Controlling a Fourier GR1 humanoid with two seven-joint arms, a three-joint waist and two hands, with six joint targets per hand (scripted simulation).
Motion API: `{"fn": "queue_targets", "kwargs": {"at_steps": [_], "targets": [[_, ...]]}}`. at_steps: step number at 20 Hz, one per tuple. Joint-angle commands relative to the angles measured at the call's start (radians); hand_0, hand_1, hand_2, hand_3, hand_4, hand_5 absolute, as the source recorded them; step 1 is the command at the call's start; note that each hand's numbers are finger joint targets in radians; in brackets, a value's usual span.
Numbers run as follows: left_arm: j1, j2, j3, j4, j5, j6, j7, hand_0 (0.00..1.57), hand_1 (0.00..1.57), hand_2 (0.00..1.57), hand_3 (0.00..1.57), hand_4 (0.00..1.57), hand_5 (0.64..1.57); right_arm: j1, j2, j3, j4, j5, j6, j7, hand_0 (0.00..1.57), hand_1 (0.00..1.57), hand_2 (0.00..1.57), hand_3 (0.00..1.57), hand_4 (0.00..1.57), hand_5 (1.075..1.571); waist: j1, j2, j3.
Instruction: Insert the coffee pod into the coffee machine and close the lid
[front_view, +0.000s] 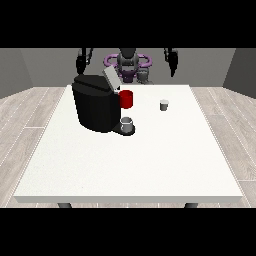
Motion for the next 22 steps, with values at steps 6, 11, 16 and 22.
{"fn": "queue_targets", "kwargs": {"at_steps": [6,11,16,22], "targets": [[0.032,0.226,-0.022,0.0,-0.11,-0.185,-0.18,0.0,0.0,0.0,0.0,0.0,1.571,-0.007,0.025,-0.048,0.05,-0.057,0.003,-0.018,0.0,0.0,0.0,0.0,0.0,1.571,0.034,0.011,-0.0314],[-0.094,0.329,0.044,0.146,-0.176,-0.202,-0.158,0.0,0.0,0.0,0.0,0.0,1.571,-0.045,0.051,0.015,-0.016,0.114,-0.14,-0.029,0.0,0.0,0.0,0.0,0.0,1.571,-0.08,0.089,-0.0322],[-0.239,0.366,0.051,0.208,-0.205,-0.258,-0.013,0.0,0.0,0.0,0.0,0.0,1.571,-0.082,0.071,0.046,-0.005,0.148,-0.155,-0.033,0.0,0.0,0.0,0.0,0.0,1.571,-0.123,0.111,-0.0315],[-0.299,0.363,0.033,0.405,-0.334,-0.205,-0.115,0.0,0.0,0.0,0.0,0.0,1.571,-0.115,0.106,0.065,0.001,0.142,-0.157,-0.036,0.0,0.0,0.0,0.0,0.0,1.571,-0.152,0.208,-0.0317]]}}
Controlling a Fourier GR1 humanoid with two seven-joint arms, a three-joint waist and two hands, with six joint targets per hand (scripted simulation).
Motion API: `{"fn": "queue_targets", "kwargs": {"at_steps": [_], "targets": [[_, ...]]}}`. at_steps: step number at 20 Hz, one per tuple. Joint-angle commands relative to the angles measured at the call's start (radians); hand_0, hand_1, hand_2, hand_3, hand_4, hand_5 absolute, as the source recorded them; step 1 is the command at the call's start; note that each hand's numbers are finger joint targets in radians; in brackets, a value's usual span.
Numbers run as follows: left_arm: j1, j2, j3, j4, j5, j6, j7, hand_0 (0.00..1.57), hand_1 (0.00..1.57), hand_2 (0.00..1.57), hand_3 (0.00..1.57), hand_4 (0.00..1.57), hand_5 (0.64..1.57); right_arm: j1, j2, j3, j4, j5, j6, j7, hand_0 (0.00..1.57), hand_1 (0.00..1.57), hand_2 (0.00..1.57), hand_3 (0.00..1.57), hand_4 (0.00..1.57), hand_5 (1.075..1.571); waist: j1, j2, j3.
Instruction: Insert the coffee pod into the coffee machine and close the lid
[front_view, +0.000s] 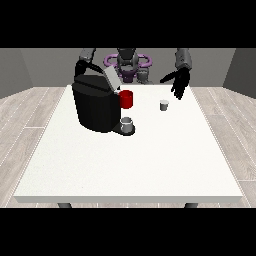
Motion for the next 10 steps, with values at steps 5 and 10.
{"fn": "queue_targets", "kwargs": {"at_steps": [5,10], "targets": [[-0.096,0.008,-0.027,0.221,-0.121,-0.031,-0.054,0.0,0.0,0.0,0.0,0.0,1.571,-0.034,0.019,0.005,0.011,0.032,-0.031,0.089,0.0,0.0,0.0,0.0,0.0,1.571,-0.002,0.008,-0.0001],[-0.137,-0.052,-0.048,0.297,-0.223,0.105,-0.102,0.0,0.0,0.42,0.0,0.0,1.571,-0.103,0.028,-0.03,0.057,-0.028,0.001,0.11,0.0,0.0,0.0,0.0,0.0,1.571,0.013,0.055,-0.0001]]}}
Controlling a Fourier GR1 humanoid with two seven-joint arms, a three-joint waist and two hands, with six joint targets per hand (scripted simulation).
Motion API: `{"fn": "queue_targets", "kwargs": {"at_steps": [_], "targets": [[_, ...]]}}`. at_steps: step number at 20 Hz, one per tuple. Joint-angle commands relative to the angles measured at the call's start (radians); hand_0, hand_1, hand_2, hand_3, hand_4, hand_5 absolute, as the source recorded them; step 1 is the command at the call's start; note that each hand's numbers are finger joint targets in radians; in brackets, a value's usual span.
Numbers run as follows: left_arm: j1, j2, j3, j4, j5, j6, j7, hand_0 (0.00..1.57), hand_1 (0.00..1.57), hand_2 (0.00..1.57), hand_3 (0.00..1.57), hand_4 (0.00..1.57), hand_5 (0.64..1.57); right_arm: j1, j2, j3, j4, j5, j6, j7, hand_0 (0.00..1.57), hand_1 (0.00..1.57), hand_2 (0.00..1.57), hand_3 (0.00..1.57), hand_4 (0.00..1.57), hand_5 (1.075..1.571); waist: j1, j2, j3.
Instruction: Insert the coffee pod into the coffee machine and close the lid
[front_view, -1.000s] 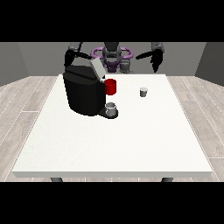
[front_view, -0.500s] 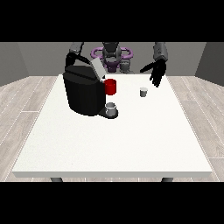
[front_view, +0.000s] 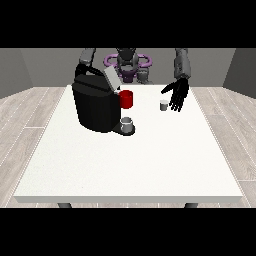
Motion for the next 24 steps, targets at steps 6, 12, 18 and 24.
{"fn": "queue_targets", "kwargs": {"at_steps": [6,12,18,24], "targets": [[-0.105,-0.07,-0.061,0.094,-0.185,0.157,-0.022,0.84,0.84,0.92,0.76,0.3,1.571,-0.062,0.012,-0.025,0.138,-0.002,-0.02,-0.047,0.0,0.0,0.0,0.0,0.0,1.571,0.031,0.025,0.0002],[-0.136,-0.083,-0.107,0.185,-0.305,0.208,-0.031,0.92,0.92,1.02,0.84,0.41,1.571,-0.087,0.027,0.001,0.148,0.014,-0.025,0.01,0.0,0.0,0.0,0.0,0.0,1.571,0.011,0.006,0.0],[-0.138,-0.046,-0.171,0.204,-0.398,0.109,0.013,0.88,0.88,1.0,0.82,0.28,1.571,-0.058,-0.003,-0.042,0.243,-0.031,0.027,-0.086,0.0,0.0,0.0,0.0,0.0,1.571,0.03,-0.032,0.0008],[-0.181,-0.07,-0.132,0.333,-0.44,0.109,-0.042,0.79,0.79,0.98,0.87,0.4,1.571,-0.033,0.03,-0.009,0.238,-0.023,0.001,-0.076,0.0,0.0,0.0,0.0,0.0,1.571,0.009,-0.048,0.0]]}}
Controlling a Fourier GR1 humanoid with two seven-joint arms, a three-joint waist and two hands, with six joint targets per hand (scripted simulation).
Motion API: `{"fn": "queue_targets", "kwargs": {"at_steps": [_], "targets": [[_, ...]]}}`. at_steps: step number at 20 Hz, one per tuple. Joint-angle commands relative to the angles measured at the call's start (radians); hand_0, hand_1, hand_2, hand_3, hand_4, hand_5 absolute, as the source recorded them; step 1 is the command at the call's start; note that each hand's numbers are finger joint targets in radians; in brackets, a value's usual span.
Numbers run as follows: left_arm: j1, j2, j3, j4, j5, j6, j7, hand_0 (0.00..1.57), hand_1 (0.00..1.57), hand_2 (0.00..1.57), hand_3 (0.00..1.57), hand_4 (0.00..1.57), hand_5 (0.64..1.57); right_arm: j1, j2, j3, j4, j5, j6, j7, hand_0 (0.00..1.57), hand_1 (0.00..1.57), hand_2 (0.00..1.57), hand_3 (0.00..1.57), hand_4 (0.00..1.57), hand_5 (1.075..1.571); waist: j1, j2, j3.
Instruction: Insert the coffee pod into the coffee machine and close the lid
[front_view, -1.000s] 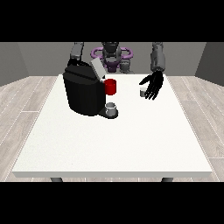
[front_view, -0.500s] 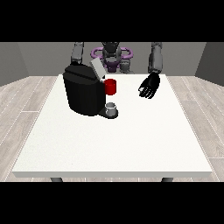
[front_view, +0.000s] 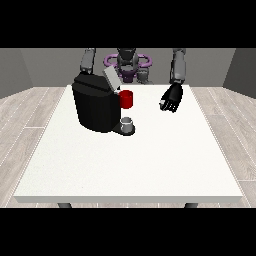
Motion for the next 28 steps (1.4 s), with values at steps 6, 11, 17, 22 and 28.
{"fn": "queue_targets", "kwargs": {"at_steps": [6,11,17,22,28], "targets": [[-0.053,-0.016,0.054,0.07,-0.031,0.0,-0.11,1.19,1.19,1.29,1.22,0.51,1.571,-0.009,-0.007,-0.038,0.092,-0.021,0.004,-0.043,0.0,0.0,0.0,0.0,0.0,1.571,0.024,-0.016,-0.0005],[-0.106,-0.07,0.094,0.025,0.058,-0.11,-0.093,1.45,1.45,1.44,1.36,0.52,1.571,-0.006,-0.055,-0.053,0.122,0.014,-0.013,0.022,0.0,0.0,0.0,0.0,0.0,1.571,0.031,-0.078,-0.0002],[-0.193,-0.125,0.071,-0.034,0.054,-0.266,0.022,1.38,1.38,1.38,1.33,0.49,1.571,-0.001,-0.003,-0.036,0.208,0.056,-0.083,-0.02,0.0,0.0,0.0,0.0,0.0,1.571,0.064,-0.135,0.0003],[-0.225,-0.131,0.08,-0.074,0.058,-0.311,0.004,1.42,1.42,1.4,1.34,0.56,1.571,-0.013,0.016,-0.012,0.205,0.082,-0.107,-0.014,0.0,0.0,0.0,0.0,0.0,1.571,0.056,-0.148,-0.0001],[-0.302,-0.099,0.139,-0.069,0.06,-0.346,0.066,1.4,1.4,1.4,1.34,0.6,1.571,0.015,-0.011,-0.022,0.182,0.037,-0.032,-0.071,0.0,0.0,0.0,0.0,0.0,1.571,0.003,-0.13,-0.0001]]}}
